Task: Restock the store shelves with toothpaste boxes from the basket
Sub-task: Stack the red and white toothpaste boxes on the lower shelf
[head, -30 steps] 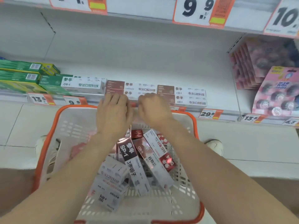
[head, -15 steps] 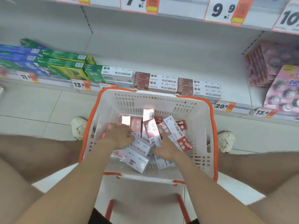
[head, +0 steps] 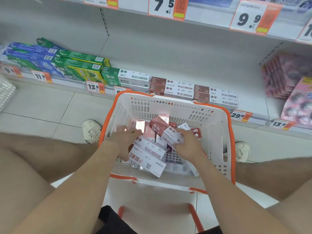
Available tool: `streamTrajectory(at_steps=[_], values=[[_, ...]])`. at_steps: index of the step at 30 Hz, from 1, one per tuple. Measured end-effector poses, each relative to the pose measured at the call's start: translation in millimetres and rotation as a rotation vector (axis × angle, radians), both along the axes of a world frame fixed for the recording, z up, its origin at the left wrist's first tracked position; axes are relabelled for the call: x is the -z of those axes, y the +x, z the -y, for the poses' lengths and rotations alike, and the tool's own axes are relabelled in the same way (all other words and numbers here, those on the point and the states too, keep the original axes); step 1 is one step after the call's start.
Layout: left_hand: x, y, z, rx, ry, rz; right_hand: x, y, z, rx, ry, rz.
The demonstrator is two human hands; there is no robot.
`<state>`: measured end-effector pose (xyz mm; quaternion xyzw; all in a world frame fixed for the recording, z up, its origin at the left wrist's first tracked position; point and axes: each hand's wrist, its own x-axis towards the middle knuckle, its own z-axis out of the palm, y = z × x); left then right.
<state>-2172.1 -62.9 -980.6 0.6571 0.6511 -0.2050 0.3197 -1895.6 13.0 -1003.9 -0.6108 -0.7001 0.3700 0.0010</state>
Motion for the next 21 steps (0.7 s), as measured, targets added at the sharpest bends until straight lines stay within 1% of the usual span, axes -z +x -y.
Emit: streamTrajectory(at_steps=[2, 4, 6, 7, 9, 13, 15, 17, 18, 20, 21], values=[[4.2, -7.7, -2.0, -0.047, 0.056, 0.101, -2.3, -5.7, -5.3, -0.038, 0.061, 0.016], [4.0, -9.2, -4.9, -0.166, 0.121, 0.231, -7.7, -12.0, -6.6, -0.103, 0.153, 0.022], [3.4, -6.7, -8.5, -0.238, 0.192, 0.313, -11.5, -16.8, -10.0, -0.102, 0.198, -0.039], [3.6, -4.4, -9.8, -0.248, 0.219, 0.317, -12.5, -17.8, -13.0, -0.084, 0.189, -0.064], [4.6, 1.0, -11.3, -0.224, 0.251, 0.273, -16.9, -17.6, -21.9, -0.094, 0.143, -0.022], [4.1, 7.7, -13.8, -0.185, 0.202, 0.231, -13.4, -10.6, -32.0, -0.27, 0.033, 0.044], [5.1, 6.5, -14.9, -0.206, 0.179, 0.238, -7.6, -5.6, -30.8, -0.309, 0.021, 0.142], [5.8, 5.8, -12.3, -0.246, 0.189, 0.238, -2.1, 1.4, -29.1, -0.268, 0.05, 0.262], [5.7, 6.6, -9.8, -0.255, 0.21, 0.22, 0.8, 4.8, -28.6, -0.24, 0.061, 0.29], [5.3, 9.6, -5.4, -0.268, 0.234, 0.185, 5.9, 10.7, -29.9, -0.219, 0.064, 0.301], [4.8, 11.1, -4.8, -0.311, 0.231, 0.205, 6.5, 13.0, -31.9, -0.214, 0.039, 0.279]])
